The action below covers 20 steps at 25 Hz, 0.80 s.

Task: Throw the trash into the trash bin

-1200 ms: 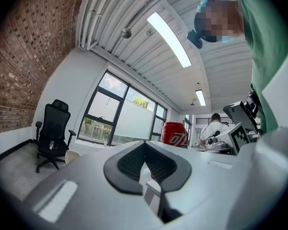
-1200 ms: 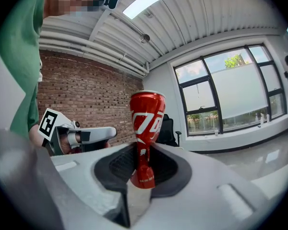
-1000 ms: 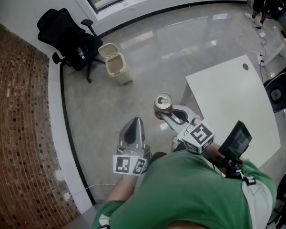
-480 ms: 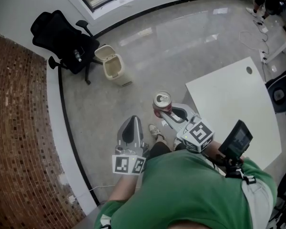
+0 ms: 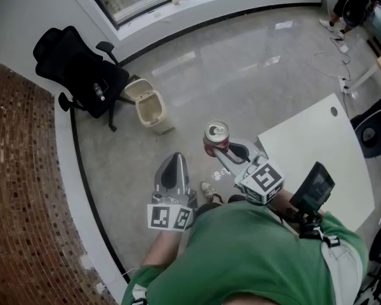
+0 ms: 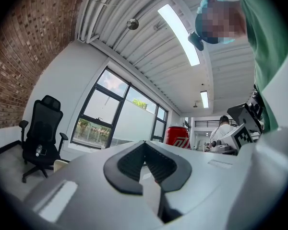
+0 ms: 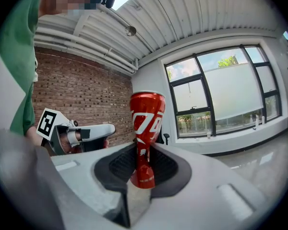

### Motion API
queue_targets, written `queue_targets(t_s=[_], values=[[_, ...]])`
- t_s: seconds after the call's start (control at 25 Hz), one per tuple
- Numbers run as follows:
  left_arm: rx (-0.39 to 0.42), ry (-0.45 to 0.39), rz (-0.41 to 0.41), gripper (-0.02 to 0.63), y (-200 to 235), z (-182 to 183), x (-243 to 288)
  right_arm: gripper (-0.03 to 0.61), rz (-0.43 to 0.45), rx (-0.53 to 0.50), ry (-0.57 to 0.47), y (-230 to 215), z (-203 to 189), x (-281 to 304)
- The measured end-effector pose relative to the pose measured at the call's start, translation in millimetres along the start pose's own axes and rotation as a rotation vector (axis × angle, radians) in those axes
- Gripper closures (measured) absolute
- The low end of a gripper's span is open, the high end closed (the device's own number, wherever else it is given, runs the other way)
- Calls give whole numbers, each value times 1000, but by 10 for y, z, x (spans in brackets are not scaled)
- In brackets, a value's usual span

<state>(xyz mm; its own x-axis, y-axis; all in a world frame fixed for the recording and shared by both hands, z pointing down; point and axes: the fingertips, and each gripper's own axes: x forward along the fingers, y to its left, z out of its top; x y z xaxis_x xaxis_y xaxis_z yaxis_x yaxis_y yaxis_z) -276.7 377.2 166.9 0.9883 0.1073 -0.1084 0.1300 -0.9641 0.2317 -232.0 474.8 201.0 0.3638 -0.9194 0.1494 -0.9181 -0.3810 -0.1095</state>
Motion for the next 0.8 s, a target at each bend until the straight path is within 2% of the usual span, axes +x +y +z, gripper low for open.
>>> queue_targets(t_s=[0.36, 0.8], values=[[-16, 2, -27, 606, 651, 54, 227, 509, -37, -8, -5, -81, 105, 695], [-23, 24, -48, 606, 936, 63, 665, 509, -77, 6, 1, -423, 183, 1019]])
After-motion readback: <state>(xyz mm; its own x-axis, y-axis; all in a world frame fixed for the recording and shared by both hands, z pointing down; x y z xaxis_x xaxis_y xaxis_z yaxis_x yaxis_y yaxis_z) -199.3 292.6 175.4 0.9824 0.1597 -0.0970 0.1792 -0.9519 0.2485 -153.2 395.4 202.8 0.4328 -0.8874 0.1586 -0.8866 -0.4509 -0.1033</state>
